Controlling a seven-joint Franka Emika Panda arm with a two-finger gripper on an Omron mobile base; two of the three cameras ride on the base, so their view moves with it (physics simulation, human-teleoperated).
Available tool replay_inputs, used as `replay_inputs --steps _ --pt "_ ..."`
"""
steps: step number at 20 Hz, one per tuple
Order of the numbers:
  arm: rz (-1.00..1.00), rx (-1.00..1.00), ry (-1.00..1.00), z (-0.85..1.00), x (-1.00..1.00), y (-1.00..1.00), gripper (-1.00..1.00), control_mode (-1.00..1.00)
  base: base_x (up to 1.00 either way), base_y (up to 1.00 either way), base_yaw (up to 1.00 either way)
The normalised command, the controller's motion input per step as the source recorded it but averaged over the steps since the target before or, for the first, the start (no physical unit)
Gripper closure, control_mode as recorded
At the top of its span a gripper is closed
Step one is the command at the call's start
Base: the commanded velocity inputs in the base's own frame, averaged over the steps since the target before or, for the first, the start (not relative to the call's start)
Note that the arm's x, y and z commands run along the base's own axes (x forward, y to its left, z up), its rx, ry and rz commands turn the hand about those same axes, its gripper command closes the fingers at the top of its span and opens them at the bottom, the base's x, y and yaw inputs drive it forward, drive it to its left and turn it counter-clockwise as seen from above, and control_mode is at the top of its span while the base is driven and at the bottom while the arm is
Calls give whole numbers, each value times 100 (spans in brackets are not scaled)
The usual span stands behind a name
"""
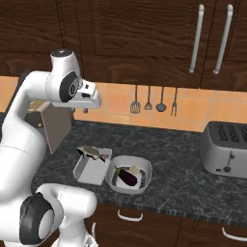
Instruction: Take the meat container that has the fish and place it on the second highest rack of the freezer. Then take the vegetable container that has the eggplant and garlic and place it on the highest rack of the freezer.
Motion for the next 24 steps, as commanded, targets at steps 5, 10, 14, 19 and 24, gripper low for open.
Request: replay_inputs --steps 5,10,14,19,24 --pt "-31 12 1 -17 -19 -45 -100 -100 0 0 0" --pt "-46 21 12 -50 -59 -92 -100 -100 0 0 0" --pt "-33 19 16 -67 -88 -100 -100 -100 0 0 0" --pt "-42 11 13 -90 -100 -64 -100 -100 0 0 0" --pt "-25 6 10 -55 -42 -36 -100 -100 0 0 0"
